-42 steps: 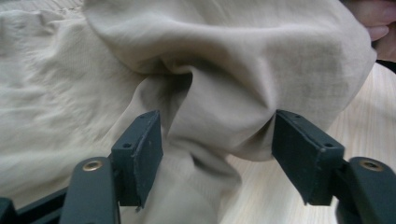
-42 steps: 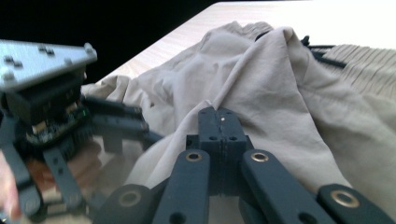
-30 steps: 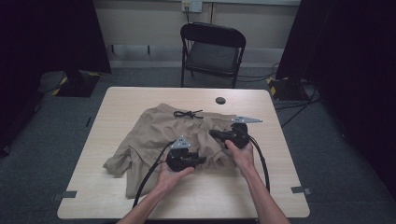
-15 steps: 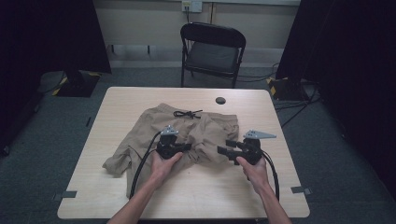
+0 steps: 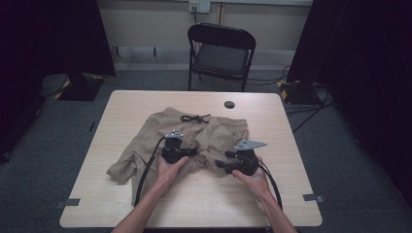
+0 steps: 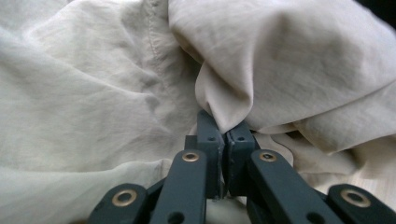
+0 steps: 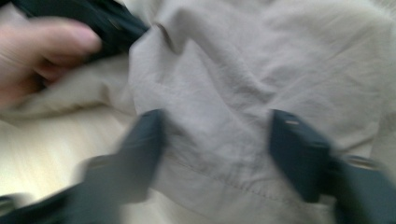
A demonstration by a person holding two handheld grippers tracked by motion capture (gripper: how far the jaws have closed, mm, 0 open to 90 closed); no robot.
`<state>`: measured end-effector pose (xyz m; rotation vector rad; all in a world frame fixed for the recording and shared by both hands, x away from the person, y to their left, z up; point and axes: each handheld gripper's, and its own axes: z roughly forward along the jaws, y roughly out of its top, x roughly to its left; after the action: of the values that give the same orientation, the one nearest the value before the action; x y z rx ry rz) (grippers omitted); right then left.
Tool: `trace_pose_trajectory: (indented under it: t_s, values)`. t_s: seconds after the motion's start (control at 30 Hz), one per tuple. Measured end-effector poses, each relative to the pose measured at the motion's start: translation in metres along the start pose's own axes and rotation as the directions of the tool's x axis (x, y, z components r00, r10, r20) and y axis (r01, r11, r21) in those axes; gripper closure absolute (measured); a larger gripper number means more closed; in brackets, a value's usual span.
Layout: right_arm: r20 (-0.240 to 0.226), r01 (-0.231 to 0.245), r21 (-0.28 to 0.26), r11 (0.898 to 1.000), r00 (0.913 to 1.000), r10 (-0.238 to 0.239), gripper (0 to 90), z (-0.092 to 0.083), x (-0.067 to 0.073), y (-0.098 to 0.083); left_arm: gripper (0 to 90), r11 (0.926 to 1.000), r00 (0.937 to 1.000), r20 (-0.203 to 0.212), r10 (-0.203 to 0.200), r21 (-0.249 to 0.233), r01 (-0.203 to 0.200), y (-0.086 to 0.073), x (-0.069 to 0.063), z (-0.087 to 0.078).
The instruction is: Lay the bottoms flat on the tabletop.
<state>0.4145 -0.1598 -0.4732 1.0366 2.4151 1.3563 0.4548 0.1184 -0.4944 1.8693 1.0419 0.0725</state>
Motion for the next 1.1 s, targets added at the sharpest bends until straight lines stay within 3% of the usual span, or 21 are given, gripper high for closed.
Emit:
trace_pose_trajectory:
  t_s: [0.07, 0.13, 0.2, 0.3, 0.4, 0.5, 0.6, 0.7, 0.8, 0.87, 0.93, 0.97, 1.0, 1.1]
  values:
    - [-0.009, -0.016, 0.005, 1.000, 0.9998, 0.016, 75.6, 0.003, -0.003, -0.001, 84.7, 0.9999, 0.9999, 0.006, 0.011, -0.008, -0.011, 0.001, -0.002, -0.003]
    - [-0.035, -0.031, -0.023, 0.999, 0.9989, 0.030, 90.0, 0.001, -0.007, 0.000, 82.4, 0.9992, 0.9992, 0.002, 0.039, -0.010, -0.039, 0.002, -0.005, -0.007]
    - [-0.073, -0.056, -0.061, 0.997, 0.9960, 0.052, 90.0, -0.005, -0.009, 0.005, 77.5, 0.9987, 0.9990, 0.002, 0.045, -0.026, -0.045, 0.004, -0.007, -0.013]
    - [-0.079, -0.059, -0.096, 0.994, 0.9956, 0.051, 90.0, -0.014, -0.011, 0.015, 72.1, 0.9943, 0.9955, -0.009, 0.095, -0.047, -0.095, 0.007, -0.015, -0.023]
    - [-0.079, -0.095, -0.123, 0.988, 0.9932, 0.086, 90.0, -0.019, -0.019, 0.017, 68.8, 0.9882, 0.9914, -0.001, 0.131, -0.080, -0.130, 0.009, -0.026, -0.035]
    - [-0.081, -0.126, -0.133, 0.983, 0.9900, 0.116, 90.0, -0.018, -0.026, 0.017, 69.3, 0.9813, 0.9855, 0.026, 0.168, -0.101, -0.164, 0.010, -0.036, -0.040]
    - [-0.073, -0.133, -0.150, 0.980, 0.9897, 0.124, 90.0, -0.015, -0.028, 0.023, 70.5, 0.9762, 0.9764, 0.078, 0.201, -0.098, -0.193, 0.010, -0.048, -0.033]
    - [-0.068, -0.131, -0.157, 0.979, 0.9903, 0.121, 90.0, -0.012, -0.028, 0.030, 61.8, 0.9807, 0.9793, 0.097, 0.178, -0.100, -0.168, 0.011, -0.052, -0.019]
    - [-0.069, -0.126, -0.166, 0.978, 0.9908, 0.116, 90.0, -0.011, -0.028, 0.036, 48.3, 0.9888, 0.9914, 0.040, 0.125, -0.088, -0.121, 0.012, -0.052, -0.004]
    - [-0.071, -0.126, -0.172, 0.977, 0.9908, 0.115, 90.0, -0.012, -0.028, 0.039, 52.4, 0.9918, 0.9946, 0.038, 0.096, -0.088, -0.092, 0.012, -0.048, 0.001]
    - [-0.064, -0.121, -0.175, 0.977, 0.9917, 0.111, 90.0, -0.014, -0.028, 0.041, 80.4, 0.9886, 0.9912, 0.064, 0.115, -0.105, -0.108, 0.013, -0.045, -0.001]
    - [-0.058, -0.120, -0.180, 0.976, 0.9921, 0.111, 90.0, -0.016, -0.029, 0.041, 88.1, 0.9874, 0.9885, 0.100, 0.113, -0.122, -0.101, 0.014, -0.043, -0.004]
    - [-0.052, -0.127, -0.188, 0.974, 0.9915, 0.119, 90.0, -0.018, -0.031, 0.041, 90.0, 0.9861, 0.9853, 0.126, 0.116, -0.134, -0.099, 0.015, -0.043, -0.007]
    - [-0.040, -0.135, -0.204, 0.970, 0.9907, 0.130, 90.0, -0.023, -0.036, 0.042, 90.0, 0.9810, 0.9678, 0.197, 0.157, -0.145, -0.130, 0.018, -0.045, -0.018]
